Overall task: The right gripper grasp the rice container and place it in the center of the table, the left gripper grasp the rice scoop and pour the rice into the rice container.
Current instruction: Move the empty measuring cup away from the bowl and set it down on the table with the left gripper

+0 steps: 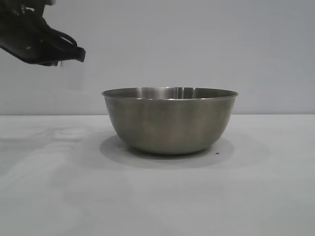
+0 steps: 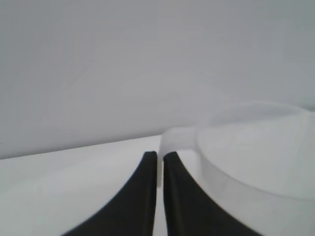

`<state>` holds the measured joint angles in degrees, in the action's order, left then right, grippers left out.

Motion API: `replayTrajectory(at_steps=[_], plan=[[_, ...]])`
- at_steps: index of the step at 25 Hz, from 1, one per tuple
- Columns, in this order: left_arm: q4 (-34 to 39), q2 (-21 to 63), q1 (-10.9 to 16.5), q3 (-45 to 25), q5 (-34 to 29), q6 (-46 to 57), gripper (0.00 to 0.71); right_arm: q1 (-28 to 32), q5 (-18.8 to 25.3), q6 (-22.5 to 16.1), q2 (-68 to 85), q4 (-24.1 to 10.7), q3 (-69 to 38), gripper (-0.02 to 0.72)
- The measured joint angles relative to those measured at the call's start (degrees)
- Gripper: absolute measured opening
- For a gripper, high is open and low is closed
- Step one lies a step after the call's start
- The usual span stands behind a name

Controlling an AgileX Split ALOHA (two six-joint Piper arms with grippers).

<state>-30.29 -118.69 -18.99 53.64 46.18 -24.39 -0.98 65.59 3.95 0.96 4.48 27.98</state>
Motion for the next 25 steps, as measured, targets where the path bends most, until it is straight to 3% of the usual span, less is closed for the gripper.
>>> replayTrajectory(at_steps=[6,15,25], plan=[[1.5,-1.5,0.0,-1.3,1.5,3.4,0.000,0.0,0.0,0.0,0.0,0.0,0.0,0.529],[11.4,-1.5,0.0,-13.9,17.7,15.6,0.000,0.0,0.0,0.0,0.0,0.0,0.0,0.529],[13.3,-3.2,0.0,-15.7,19.0,18.3,0.000,0.0,0.0,0.0,0.0,0.0,0.0,0.529]])
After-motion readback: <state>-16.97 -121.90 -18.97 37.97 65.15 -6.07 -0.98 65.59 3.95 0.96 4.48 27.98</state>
